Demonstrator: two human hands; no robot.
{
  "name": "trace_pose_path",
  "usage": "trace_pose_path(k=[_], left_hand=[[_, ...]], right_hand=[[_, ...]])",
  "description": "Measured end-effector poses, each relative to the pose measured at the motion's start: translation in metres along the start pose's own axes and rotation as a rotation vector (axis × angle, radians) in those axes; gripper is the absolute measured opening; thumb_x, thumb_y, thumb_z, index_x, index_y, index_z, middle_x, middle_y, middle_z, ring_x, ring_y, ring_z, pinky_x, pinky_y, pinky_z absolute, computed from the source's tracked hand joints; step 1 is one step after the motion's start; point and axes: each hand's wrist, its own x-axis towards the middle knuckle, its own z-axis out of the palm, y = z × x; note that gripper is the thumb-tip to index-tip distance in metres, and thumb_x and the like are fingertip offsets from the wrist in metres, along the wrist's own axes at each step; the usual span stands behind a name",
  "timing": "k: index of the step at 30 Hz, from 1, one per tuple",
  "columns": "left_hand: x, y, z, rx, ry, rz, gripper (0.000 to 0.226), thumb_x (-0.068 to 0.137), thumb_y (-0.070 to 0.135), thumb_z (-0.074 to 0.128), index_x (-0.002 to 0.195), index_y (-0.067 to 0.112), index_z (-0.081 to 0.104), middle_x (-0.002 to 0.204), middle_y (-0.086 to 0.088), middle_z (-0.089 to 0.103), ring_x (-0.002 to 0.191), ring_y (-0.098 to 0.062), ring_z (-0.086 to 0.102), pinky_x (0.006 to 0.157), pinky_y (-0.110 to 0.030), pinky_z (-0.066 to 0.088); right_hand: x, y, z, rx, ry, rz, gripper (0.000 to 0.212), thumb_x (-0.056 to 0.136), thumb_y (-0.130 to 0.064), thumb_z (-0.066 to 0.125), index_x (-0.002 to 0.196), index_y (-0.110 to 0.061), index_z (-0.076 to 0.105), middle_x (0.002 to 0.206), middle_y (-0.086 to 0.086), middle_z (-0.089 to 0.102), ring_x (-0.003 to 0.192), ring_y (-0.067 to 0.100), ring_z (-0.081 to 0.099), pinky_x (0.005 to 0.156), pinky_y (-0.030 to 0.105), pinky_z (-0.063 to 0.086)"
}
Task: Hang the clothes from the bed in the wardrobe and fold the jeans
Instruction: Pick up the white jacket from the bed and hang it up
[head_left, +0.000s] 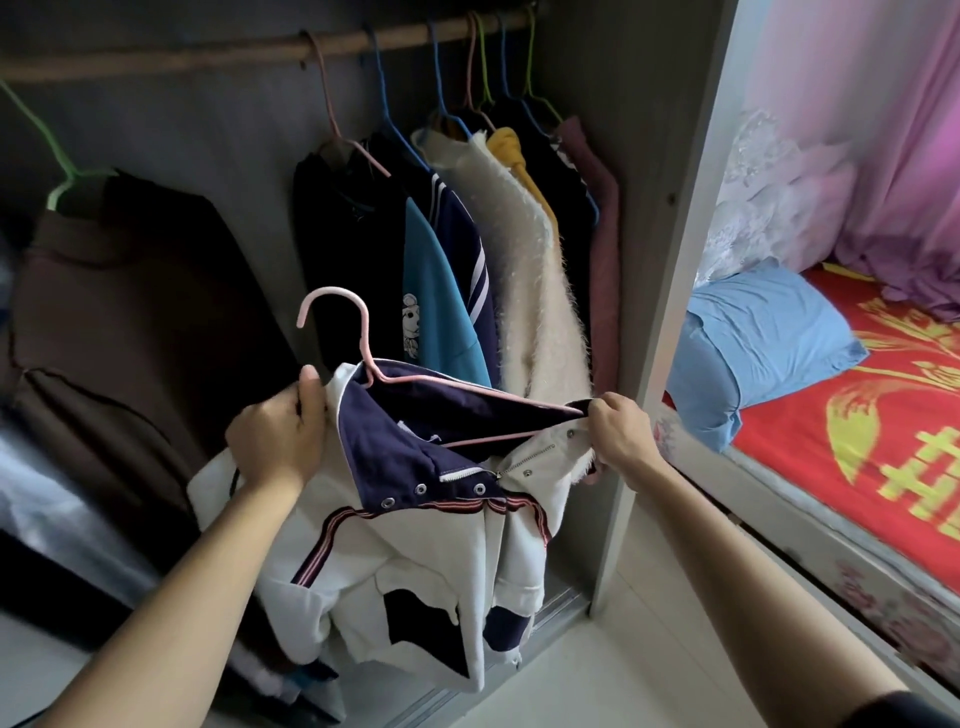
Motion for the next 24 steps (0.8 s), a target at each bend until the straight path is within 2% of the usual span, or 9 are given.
trace_pose_path(k=[4, 7, 9, 10, 13, 16, 17, 19, 24], left_hand=[[-0.004, 0.007, -0.001, -0.155, -0.236, -0.116, 0.081, 0.083, 0.083, 0.002, 0.055, 0.022, 0.047, 0.059, 0.001, 0.054, 0.073, -0.039, 0.06, 0.064, -0.036, 0.036], [-0.01, 0.017, 0.0, -0.19, -0.292, -0.109, 0.086, 0.076, 0.088, -0.001, 0.068, 0.02, 0.052, 0.07, -0.003, 0.06, 0.082, -0.04, 0.062, 0.067, -0.037, 0.038], [-0.016, 0.026, 0.002, -0.177, -0.345, -0.101, 0.089, 0.067, 0.096, 0.003, 0.077, 0.02, 0.049, 0.072, -0.001, 0.063, 0.082, -0.037, 0.062, 0.066, -0.037, 0.037], [-0.018, 0.031, 0.002, -0.193, -0.374, -0.117, 0.088, 0.061, 0.1, 0.008, 0.079, 0.023, 0.047, 0.07, 0.004, 0.062, 0.078, -0.034, 0.062, 0.065, -0.036, 0.037], [-0.018, 0.045, 0.003, -0.231, -0.447, -0.131, 0.081, 0.052, 0.104, 0.029, 0.089, 0.037, 0.054, 0.07, 0.022, 0.062, 0.074, -0.016, 0.061, 0.066, -0.031, 0.044], [-0.021, 0.053, 0.005, -0.18, -0.485, -0.133, 0.068, 0.048, 0.104, 0.04, 0.063, 0.042, 0.062, 0.063, 0.026, 0.063, 0.068, -0.007, 0.063, 0.061, -0.026, 0.046], [-0.022, 0.056, 0.007, -0.167, -0.493, -0.131, 0.075, 0.047, 0.104, 0.041, 0.058, 0.032, 0.058, 0.055, 0.022, 0.06, 0.063, -0.008, 0.062, 0.057, -0.026, 0.044], [-0.021, 0.059, 0.011, -0.145, -0.53, -0.094, 0.074, 0.049, 0.102, 0.042, 0.053, 0.029, 0.052, 0.048, 0.015, 0.056, 0.052, -0.011, 0.058, 0.05, -0.026, 0.038], [-0.005, 0.063, 0.015, -0.16, -0.727, -0.079, 0.078, 0.059, 0.088, 0.06, 0.044, 0.016, 0.035, 0.036, 0.008, 0.034, 0.035, -0.01, 0.035, 0.047, -0.027, 0.028]], right_hand=[[0.005, 0.002, -0.004, 0.203, -0.016, 0.116, 0.032, 0.081, -0.025, 0.034, 0.081, -0.01, 0.062, 0.082, 0.009, 0.062, 0.063, 0.025, 0.053, 0.039, 0.022, 0.04], [0.007, -0.002, -0.003, 0.315, -0.001, 0.155, 0.036, 0.075, -0.044, 0.036, 0.068, -0.012, 0.05, 0.068, 0.006, 0.052, 0.059, 0.023, 0.042, 0.054, 0.03, 0.039], [0.007, -0.005, -0.004, 0.283, 0.027, 0.129, 0.043, 0.076, -0.055, 0.041, 0.064, -0.013, 0.047, 0.069, 0.003, 0.052, 0.064, 0.025, 0.046, 0.063, 0.036, 0.039], [0.007, -0.005, -0.003, 0.257, 0.043, 0.108, 0.051, 0.079, -0.058, 0.048, 0.064, -0.01, 0.052, 0.071, 0.003, 0.057, 0.067, 0.026, 0.052, 0.066, 0.038, 0.042], [0.011, -0.002, -0.004, 0.165, 0.039, 0.071, 0.058, 0.085, -0.056, 0.062, 0.086, 0.002, 0.066, 0.086, 0.009, 0.069, 0.079, 0.029, 0.065, 0.072, 0.045, 0.053], [0.014, 0.002, -0.01, -0.111, -0.006, 0.014, 0.038, 0.088, -0.04, 0.061, 0.096, -0.003, 0.065, 0.088, 0.013, 0.069, 0.08, 0.031, 0.064, 0.068, 0.041, 0.052], [0.014, 0.003, -0.013, -0.231, -0.009, -0.044, 0.032, 0.089, -0.035, 0.06, 0.095, -0.004, 0.064, 0.087, 0.011, 0.068, 0.078, 0.029, 0.061, 0.063, 0.037, 0.048], [0.013, 0.008, -0.016, -0.388, 0.033, -0.148, 0.025, 0.091, -0.031, 0.06, 0.089, -0.006, 0.061, 0.082, 0.008, 0.064, 0.074, 0.027, 0.054, 0.06, 0.034, 0.038], [0.015, 0.016, -0.021, -0.377, 0.14, -0.211, 0.035, 0.097, -0.036, 0.059, 0.076, -0.014, 0.04, 0.074, 0.005, 0.053, 0.07, 0.03, 0.049, 0.059, 0.035, 0.037]])
